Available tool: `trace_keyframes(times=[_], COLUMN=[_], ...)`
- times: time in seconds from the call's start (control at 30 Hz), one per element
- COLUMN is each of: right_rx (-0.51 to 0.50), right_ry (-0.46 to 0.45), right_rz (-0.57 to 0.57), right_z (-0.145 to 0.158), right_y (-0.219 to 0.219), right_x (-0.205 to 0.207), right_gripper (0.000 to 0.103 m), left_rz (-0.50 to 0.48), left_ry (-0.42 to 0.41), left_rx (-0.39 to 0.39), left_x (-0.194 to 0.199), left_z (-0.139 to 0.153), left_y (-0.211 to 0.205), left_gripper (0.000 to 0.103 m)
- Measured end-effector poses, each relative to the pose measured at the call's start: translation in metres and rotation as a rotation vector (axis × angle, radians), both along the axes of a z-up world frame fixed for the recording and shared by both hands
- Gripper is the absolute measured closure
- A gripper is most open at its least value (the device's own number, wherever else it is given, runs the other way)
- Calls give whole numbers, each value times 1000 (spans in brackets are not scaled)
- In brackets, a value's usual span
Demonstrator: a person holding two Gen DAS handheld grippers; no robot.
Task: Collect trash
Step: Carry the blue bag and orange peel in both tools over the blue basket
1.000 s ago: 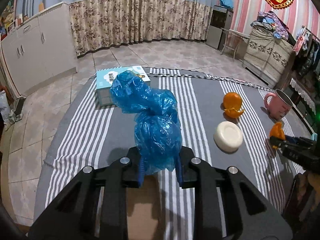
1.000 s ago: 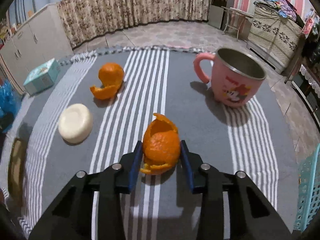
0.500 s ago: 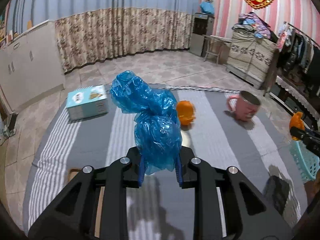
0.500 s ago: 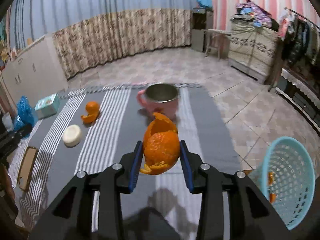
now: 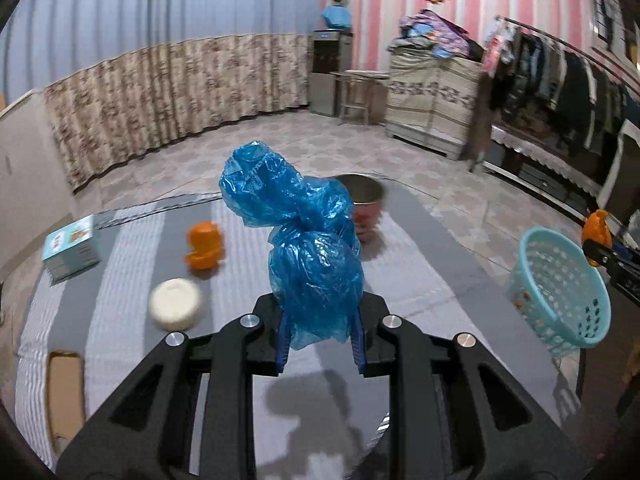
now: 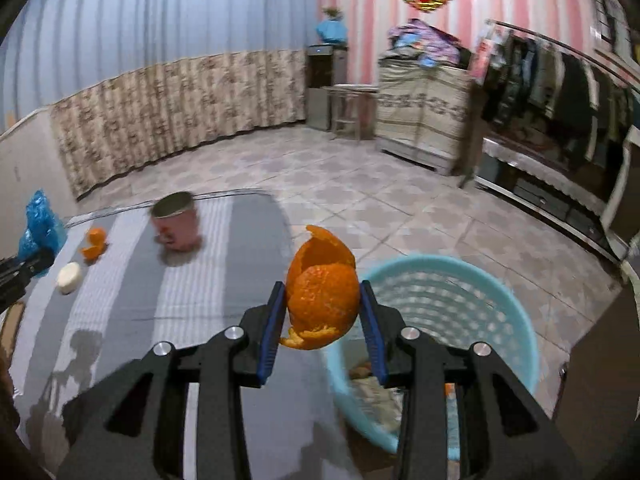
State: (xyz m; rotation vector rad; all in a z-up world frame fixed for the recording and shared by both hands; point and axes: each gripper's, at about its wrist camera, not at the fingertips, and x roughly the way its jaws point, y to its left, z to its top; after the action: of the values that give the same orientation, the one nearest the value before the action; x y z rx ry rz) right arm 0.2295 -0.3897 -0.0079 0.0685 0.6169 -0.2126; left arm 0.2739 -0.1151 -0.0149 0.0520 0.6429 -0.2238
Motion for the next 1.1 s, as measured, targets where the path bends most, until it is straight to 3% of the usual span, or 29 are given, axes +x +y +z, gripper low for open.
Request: trace_keyframes(times=[0.17,0.33,0.63,1.1], right_rx=[-26,-33,49,160], right_ry=[36,38,42,68], right_rz=[-70,-102,-191,-312], right_z=[-19,-19,-35,-63], right_y=[-39,-70,-124,-180], right_x=[7,8,-2,-12], right_gripper=[66,66,66,66], left_rz=[-76,-169,-332,-473], left_ry=[-16,-11,5,53], left_rx=[7,-2,30,65], left_x=[-2,-1,-10,-9], left_z=[-1,-2,-19,-48], left_y=[-53,-112,-205,-291], left_gripper=[80,80,80,76])
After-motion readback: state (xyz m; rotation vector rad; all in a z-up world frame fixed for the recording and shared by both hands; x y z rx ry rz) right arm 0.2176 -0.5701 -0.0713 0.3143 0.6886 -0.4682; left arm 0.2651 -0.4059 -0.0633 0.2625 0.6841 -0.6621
